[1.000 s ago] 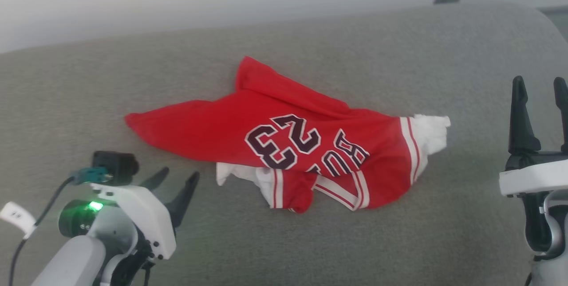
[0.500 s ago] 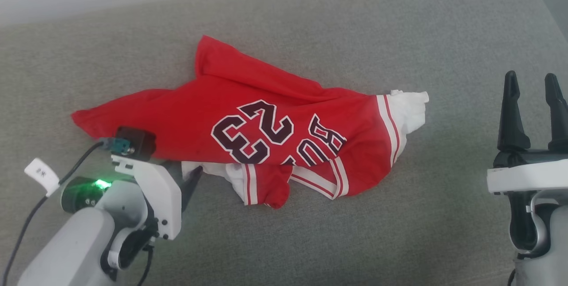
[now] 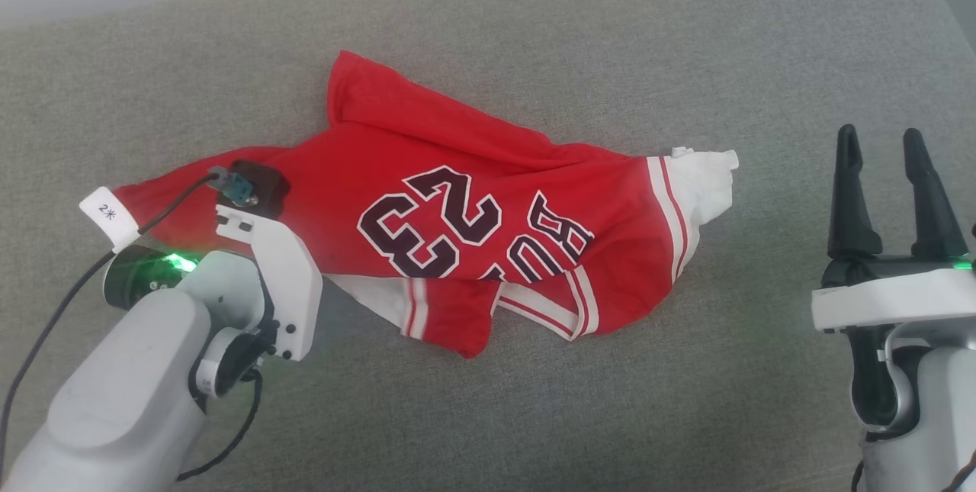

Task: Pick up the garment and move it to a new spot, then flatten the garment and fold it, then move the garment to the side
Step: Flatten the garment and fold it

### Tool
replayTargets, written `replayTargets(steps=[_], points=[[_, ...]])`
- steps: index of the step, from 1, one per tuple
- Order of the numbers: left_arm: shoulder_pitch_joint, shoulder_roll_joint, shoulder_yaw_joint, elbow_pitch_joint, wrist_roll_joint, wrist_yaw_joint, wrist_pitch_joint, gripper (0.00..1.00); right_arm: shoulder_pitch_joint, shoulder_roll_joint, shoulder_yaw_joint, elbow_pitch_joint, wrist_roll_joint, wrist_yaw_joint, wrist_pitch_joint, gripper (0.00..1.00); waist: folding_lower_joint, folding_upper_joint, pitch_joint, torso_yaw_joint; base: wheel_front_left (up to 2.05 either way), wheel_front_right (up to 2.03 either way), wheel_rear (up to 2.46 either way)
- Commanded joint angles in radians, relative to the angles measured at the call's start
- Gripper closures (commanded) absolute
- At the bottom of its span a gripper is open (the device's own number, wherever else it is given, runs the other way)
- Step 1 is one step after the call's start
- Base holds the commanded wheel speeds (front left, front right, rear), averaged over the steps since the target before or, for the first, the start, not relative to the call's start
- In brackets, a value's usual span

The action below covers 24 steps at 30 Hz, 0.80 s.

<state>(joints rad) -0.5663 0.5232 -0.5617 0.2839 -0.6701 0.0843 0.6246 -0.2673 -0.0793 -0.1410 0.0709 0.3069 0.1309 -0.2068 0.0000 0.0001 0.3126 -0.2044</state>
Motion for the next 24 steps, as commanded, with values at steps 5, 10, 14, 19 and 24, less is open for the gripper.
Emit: replayTargets(steps=[5, 10, 14, 19, 24], points=[[0.041, -0.014, -0.031, 0.041, -0.012, 0.012, 0.05, 1.0, 0.001, 0.003, 0.006, 0.016, -0.005, 0.0, -0.01, 0.0, 0.0, -0.0001, -0.01, 0.005, 0.0, 0.0, 0.0], [0.078, 0.01, -0.018, -0.02, -0.034, 0.033, 0.069, 1.0, 0.022, 0.001, -0.008, 0.031, -0.012, 0.0, -0.006, 0.0, 0.0, -0.0001, -0.035, 0.034, 0.0, 0.0, 0.0], [0.105, 0.043, 0.004, -0.1, -0.049, 0.061, 0.086, 1.0, 0.035, 0.002, -0.021, 0.034, -0.023, 0.0, 0.003, 0.0, 0.0, -0.0001, -0.056, 0.063, 0.0, 0.0, 0.0], [0.153, 0.11, 0.04, -0.224, -0.043, 0.114, 0.109, 1.0, 0.04, 0.0, -0.03, 0.029, -0.032, 0.0, 0.013, 0.0, 0.0, -0.0001, -0.079, 0.102, 0.0, 0.0, 0.0], [0.212, 0.187, 0.102, -0.315, -0.059, 0.174, 0.116, 1.0, 0.049, 0.001, -0.038, 0.024, -0.041, 0.0, 0.026, 0.0, 0.0, -0.0001, -0.099, 0.136, 0.0, 0.0, 0.0]])
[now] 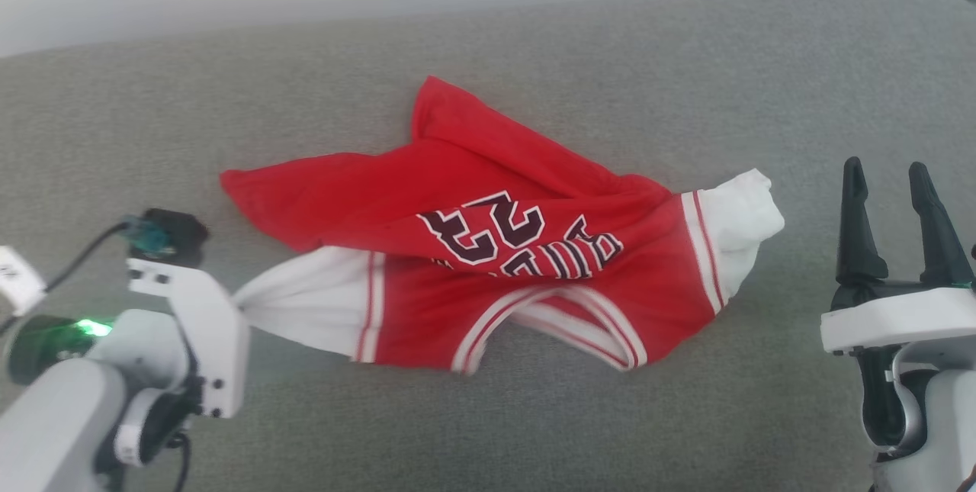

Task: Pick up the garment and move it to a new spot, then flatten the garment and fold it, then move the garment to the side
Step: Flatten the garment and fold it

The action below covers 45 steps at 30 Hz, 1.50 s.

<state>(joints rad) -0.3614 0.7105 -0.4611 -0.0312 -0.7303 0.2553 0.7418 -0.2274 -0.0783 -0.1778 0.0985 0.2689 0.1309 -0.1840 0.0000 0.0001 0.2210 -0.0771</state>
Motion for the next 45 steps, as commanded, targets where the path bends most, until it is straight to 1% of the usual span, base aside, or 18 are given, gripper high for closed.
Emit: replayTargets(steps=[1, 7, 10, 12, 14, 15, 17, 18, 20, 21, 22, 23, 24, 25, 26, 34, 38, 45], points=[[0.016, 0.012, 0.016, -0.013, -0.004, 0.013, -0.001, 1.0, 0.011, 0.001, -0.003, -0.004, -0.004, 0.0, 0.006, 0.0, 0.0, -0.0001, -0.011, 0.015, 0.0, 0.0, 0.0], [0.099, 0.088, 0.075, -0.051, -0.026, 0.082, 0.026, 1.0, 0.018, 0.004, -0.006, -0.01, -0.007, 0.0, 0.026, 0.0, 0.0, -0.0001, -0.025, 0.037, 0.0, 0.0, 0.0], [0.144, 0.111, 0.089, -0.05, -0.039, 0.107, 0.042, 1.0, 0.022, 0.006, -0.008, -0.015, -0.008, 0.0, 0.034, 0.0, 0.0, -0.0001, -0.029, 0.041, 0.0, 0.0, 0.0], [0.17, 0.11, 0.096, -0.039, -0.055, 0.117, 0.045, 1.0, 0.025, 0.008, -0.01, -0.018, -0.006, 0.0, 0.036, 0.0, 0.0, -0.0001, -0.029, 0.043, 0.0, 0.0, 0.0], [0.189, 0.114, 0.096, -0.017, -0.053, 0.113, 0.037, 1.0, 0.031, 0.01, -0.01, -0.018, -0.003, 0.0, 0.04, 0.0, 0.0, -0.0001, -0.029, 0.043, 0.0, 0.0, 0.0], [0.196, 0.105, 0.097, -0.004, -0.063, 0.11, 0.034, 1.0, 0.032, 0.011, -0.01, -0.017, -0.001, 0.0, 0.039, 0.0, 0.0, -0.0001, -0.029, 0.042, 0.0, 0.0, 0.0], [0.205, 0.089, 0.091, 0.04, -0.076, 0.09, 0.015, 1.0, 0.028, 0.013, -0.007, -0.011, 0.004, 0.0, 0.039, 0.0, 0.0, -0.0001, -0.029, 0.039, 0.0, 0.0, 0.0], [0.205, 0.089, 0.091, 0.04, -0.076, 0.09, 0.015, 1.0, 0.028, 0.013, -0.007, -0.011, 0.004, 0.0, 0.039, 0.0, 0.0, -0.0001, -0.029, 0.039, 0.0, 0.0, 0.0], [0.2, 0.084, 0.082, 0.074, -0.067, 0.072, -0.003, 1.0, 0.024, 0.014, -0.002, -0.009, 0.008, 0.0, 0.036, 0.0, 0.0, -0.0001, -0.029, 0.036, 0.0, 0.0, 0.0], [0.194, 0.074, 0.083, 0.089, -0.074, 0.064, -0.014, 0.93, 0.022, 0.014, 0.001, -0.008, 0.009, 0.0, 0.031, 0.0, 0.0, -0.0001, -0.03, 0.035, 0.0, 0.0, 0.0], [0.189, 0.062, 0.083, 0.103, -0.081, 0.055, -0.022, 0.79, 0.022, 0.014, 0.003, -0.009, 0.009, 0.0, 0.027, 0.0, 0.0, -0.0001, -0.032, 0.034, 0.0, 0.0, 0.0], [0.184, 0.062, 0.08, 0.115, -0.075, 0.048, -0.031, 0.57, 0.022, 0.013, 0.003, -0.009, 0.011, 0.0, 0.023, 0.0, 0.0, -0.0001, -0.034, 0.033, 0.0, 0.0, 0.0], [0.179, 0.058, 0.077, 0.126, -0.074, 0.044, -0.036, 0.26, 0.024, 0.013, 0.006, -0.01, 0.011, 0.0, 0.018, 0.0, 0.0, -0.0001, -0.038, 0.032, 0.0, 0.0, 0.0], [0.176, 0.051, 0.076, 0.133, -0.08, 0.039, -0.037, 0.05, 0.026, 0.012, 0.008, -0.012, 0.009, 0.0, 0.014, 0.0, 0.0, -0.0001, -0.041, 0.031, 0.0, 0.0, 0.0], [0.173, 0.055, 0.072, 0.136, -0.075, 0.035, -0.036, 0.0, 0.029, 0.011, 0.01, -0.013, 0.009, 0.0, 0.011, 0.0, 0.0, -0.0001, -0.045, 0.031, 0.0, 0.0, 0.0], [0.159, 0.086, 0.061, 0.095, -0.068, 0.028, 0.005, 0.0, 0.044, 0.005, 0.018, -0.048, -0.004, 0.0, -0.02, 0.0, 0.0, -0.0001, -0.074, 0.028, 0.0, 0.0, 0.0], [0.152, 0.093, 0.055, 0.079, -0.075, 0.026, 0.03, 0.0, 0.056, 0.01, 0.025, -0.066, -0.005, 0.0, -0.015, 0.0, 0.0, -0.0001, -0.082, 0.021, 0.0, 0.0, 0.0], [0.121, 0.093, 0.026, 0.131, -0.077, 0.003, 0.075, 0.0, 0.068, 0.013, 0.037, -0.093, 0.0, 0.0, 0.0, 0.0, 0.0, -0.0001, -0.071, -0.002, 0.0, 0.0, 0.0]])
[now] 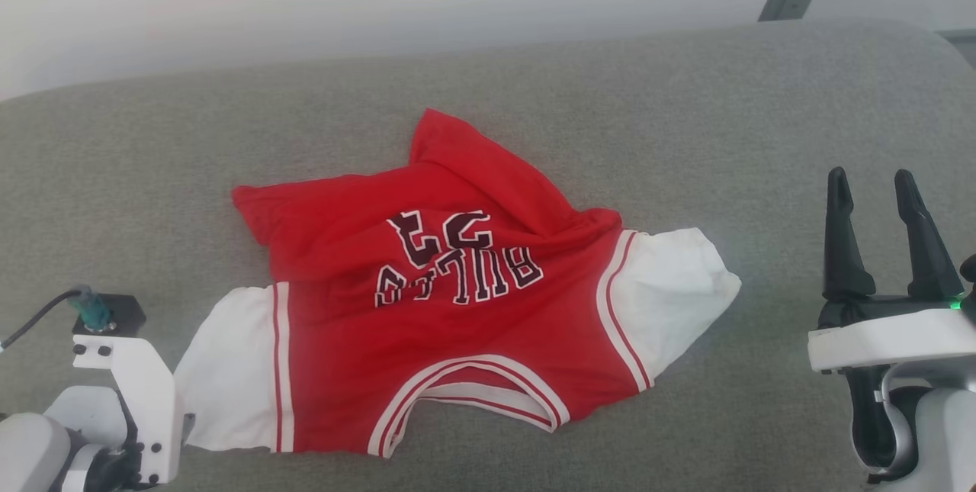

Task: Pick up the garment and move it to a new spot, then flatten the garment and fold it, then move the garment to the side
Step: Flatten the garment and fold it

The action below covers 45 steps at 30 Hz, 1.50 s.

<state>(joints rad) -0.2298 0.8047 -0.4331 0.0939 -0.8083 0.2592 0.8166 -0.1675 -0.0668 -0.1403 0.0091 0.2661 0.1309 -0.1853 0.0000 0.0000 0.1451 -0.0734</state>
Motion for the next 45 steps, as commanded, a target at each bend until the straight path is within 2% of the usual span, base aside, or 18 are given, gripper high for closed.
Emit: replayTargets(steps=[1, 13, 14, 15, 18, 22, 30, 35, 45], points=[[-0.018, -0.007, -0.003, 0.02, -0.003, -0.008, 0.004, 0.0, 0.01, 0.002, 0.001, -0.008, 0.004, 0.0, 0.005, 0.0, 0.0, 0.0, 0.009, -0.01, 0.0, 0.0, 0.0], [-0.056, -0.067, -0.025, 0.206, -0.036, -0.059, -0.008, 0.0, 0.045, 0.001, -0.004, -0.049, 0.025, 0.0, 0.075, 0.0, 0.0, 0.0, 0.058, -0.042, 0.0, 0.0, 0.0], [-0.057, -0.078, -0.023, 0.217, -0.045, -0.062, -0.005, 0.25, 0.05, -0.003, -0.001, -0.055, 0.026, 0.0, 0.087, 0.0, 0.0, 0.0, 0.061, -0.042, 0.0, 0.0, 0.0], [-0.057, -0.087, -0.03, 0.22, -0.05, -0.079, 0.005, 1.0, 0.057, -0.007, 0.005, -0.059, 0.034, 0.0, 0.107, 0.0, 0.0, 0.0, 0.064, -0.041, 0.0, 0.0, 0.0], [-0.064, -0.099, -0.03, 0.227, -0.058, -0.095, -0.01, 1.0, 0.073, -0.03, 0.025, -0.064, 0.035, 0.0, 0.154, 0.0, 0.0, 0.0, 0.07, -0.038, 0.0, 0.0, 0.0], [-0.085, -0.109, -0.037, 0.228, -0.055, -0.127, -0.032, 1.0, 0.095, -0.063, 0.064, -0.079, 0.091, 0.0, 0.276, 0.0, 0.0, 0.0, 0.082, -0.027, 0.0, 0.0, 0.0], [-0.133, -0.143, -0.05, 0.232, -0.04, -0.138, -0.057, 1.0, 0.08, -0.142, 0.117, -0.068, 0.18, 0.0, 0.527, 0.0, 0.0, 0.0, 0.107, 0.016, 0.0, 0.0, 0.0], [-0.163, -0.173, -0.068, 0.221, -0.024, -0.149, -0.072, 1.0, 0.025, -0.174, 0.126, -0.016, 0.201, 0.0, 0.658, 0.0, 0.0, 0.0, 0.128, 0.049, 0.0, 0.0, 0.0], [-0.227, -0.226, -0.1, 0.217, -0.008, -0.173, -0.095, 1.0, -0.096, -0.23, 0.162, 0.131, 0.188, 0.0, 0.838, 0.0, 0.0, 0.0, 0.182, 0.111, 0.0, 0.0, 0.0]])
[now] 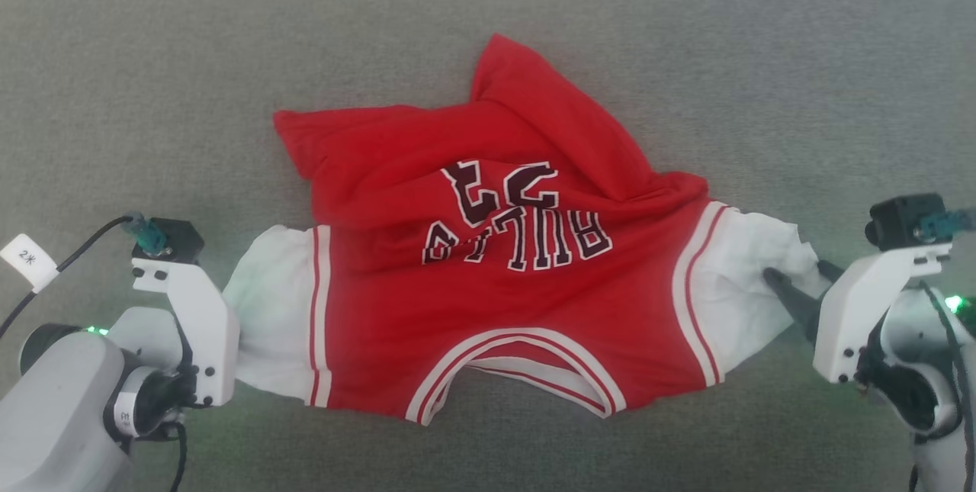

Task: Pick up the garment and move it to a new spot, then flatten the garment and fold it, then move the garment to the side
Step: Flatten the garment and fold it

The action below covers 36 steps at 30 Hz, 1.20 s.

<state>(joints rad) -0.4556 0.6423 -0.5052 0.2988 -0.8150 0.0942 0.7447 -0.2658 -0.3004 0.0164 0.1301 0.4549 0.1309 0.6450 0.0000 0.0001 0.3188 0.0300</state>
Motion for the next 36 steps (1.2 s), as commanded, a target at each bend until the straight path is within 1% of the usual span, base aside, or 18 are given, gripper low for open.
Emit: replayTargets(steps=[1, 4, 5, 6, 7, 10, 13, 17, 18, 19, 21, 24, 27, 30, 36], points=[[-0.006, -0.068, -0.03, 0.014, 0.0, -0.01, -0.026, 1.0, -0.005, 0.002, 0.012, 0.027, -0.004, 0.0, 0.023, 0.0, 0.0, -0.0001, 0.012, 0.012, 0.0, 0.0, 0.0], [-0.018, -0.076, -0.034, 0.024, 0.003, -0.016, -0.034, 1.0, -0.021, 0.001, 0.031, 0.079, 0.004, 0.0, 0.087, 0.0, 0.0, -0.0001, 0.02, 0.024, 0.0, 0.0, 0.0], [-0.02, -0.079, -0.034, 0.027, 0.002, -0.019, -0.039, 1.0, -0.022, 0.001, 0.04, 0.095, 0.007, 0.0, 0.112, 0.52, 0.0, -0.0001, 0.021, 0.027, 0.0, 0.0, 0.0], [-0.023, -0.08, -0.033, 0.032, 0.001, -0.022, -0.041, 1.0, -0.023, -0.001, 0.044, 0.107, 0.013, 0.0, 0.135, 1.0, 0.0, -0.0001, 0.022, 0.029, 0.0, 0.0, 0.0], [-0.026, -0.081, -0.032, 0.038, 0.002, -0.021, -0.045, 1.0, -0.024, -0.005, 0.048, 0.113, 0.016, 0.0, 0.149, 1.0, 0.0, -0.0001, 0.022, 0.032, 0.0, 0.0, 0.0], [-0.034, -0.078, -0.023, 0.054, 0.002, -0.018, -0.06, 1.0, -0.037, -0.006, 0.013, 0.116, 0.038, -0.001, 0.175, 1.0, 0.0, -0.0001, 0.018, 0.037, 0.0, 0.0, 0.0], [-0.057, -0.064, -0.006, 0.047, 0.001, -0.015, -0.071, 1.0, -0.059, 0.023, -0.044, 0.093, 0.09, -0.001, 0.196, 1.0, 0.0, -0.0001, -0.003, 0.036, 0.0, 0.0, 0.0], [-0.093, -0.018, 0.017, -0.008, 0.012, -0.011, -0.061, 1.0, -0.1, 0.039, -0.112, 0.03, 0.137, -0.001, 0.221, 1.0, 0.0, -0.0001, -0.05, 0.032, 0.0, 0.0, 0.0], [-0.093, -0.018, 0.017, -0.008, 0.012, -0.011, -0.061, 1.0, -0.1, 0.039, -0.112, 0.03, 0.137, -0.001, 0.221, 1.0, 0.0, -0.0001, -0.05, 0.032, 0.0, 0.0, 0.0], [-0.121, 0.01, 0.029, -0.04, 0.02, -0.007, -0.05, 1.0, -0.123, 0.053, -0.14, -0.003, 0.156, -0.001, 0.237, 1.0, 0.0, -0.0001, -0.078, 0.028, 0.0, 0.0, 0.0], [-0.155, 0.023, 0.042, -0.076, 0.02, -0.003, -0.035, 1.0, -0.15, 0.073, -0.17, -0.03, 0.168, 0.0, 0.251, 1.0, 0.0, -0.0001, -0.106, 0.025, 0.0, 0.0, 0.0], [-0.21, 0.056, 0.063, -0.114, 0.021, -0.003, -0.011, 1.0, -0.211, 0.104, -0.212, -0.064, 0.162, 0.0, 0.264, 1.0, 0.0, -0.0001, -0.146, 0.017, 0.0, 0.0, 0.0], [-0.271, 0.077, 0.076, -0.131, 0.025, -0.013, 0.009, 1.0, -0.278, 0.132, -0.23, -0.08, 0.14, 0.0, 0.265, 1.0, 0.0, -0.0001, -0.185, 0.009, 0.0, 0.0, 0.0], [-0.344, 0.092, 0.09, -0.129, 0.037, -0.025, 0.014, 1.0, -0.354, 0.153, -0.232, -0.083, 0.125, 0.0, 0.24, 1.0, 0.0, -0.0001, -0.219, 0.001, 0.0, 0.0, 0.0], [-0.512, 0.078, 0.1, -0.075, 0.069, -0.057, -0.017, 1.0, -0.515, 0.19, -0.236, -0.042, 0.076, 0.0, 0.129, 1.0, 0.0, -0.0001, -0.264, -0.01, 0.0, 0.0, 0.0]])
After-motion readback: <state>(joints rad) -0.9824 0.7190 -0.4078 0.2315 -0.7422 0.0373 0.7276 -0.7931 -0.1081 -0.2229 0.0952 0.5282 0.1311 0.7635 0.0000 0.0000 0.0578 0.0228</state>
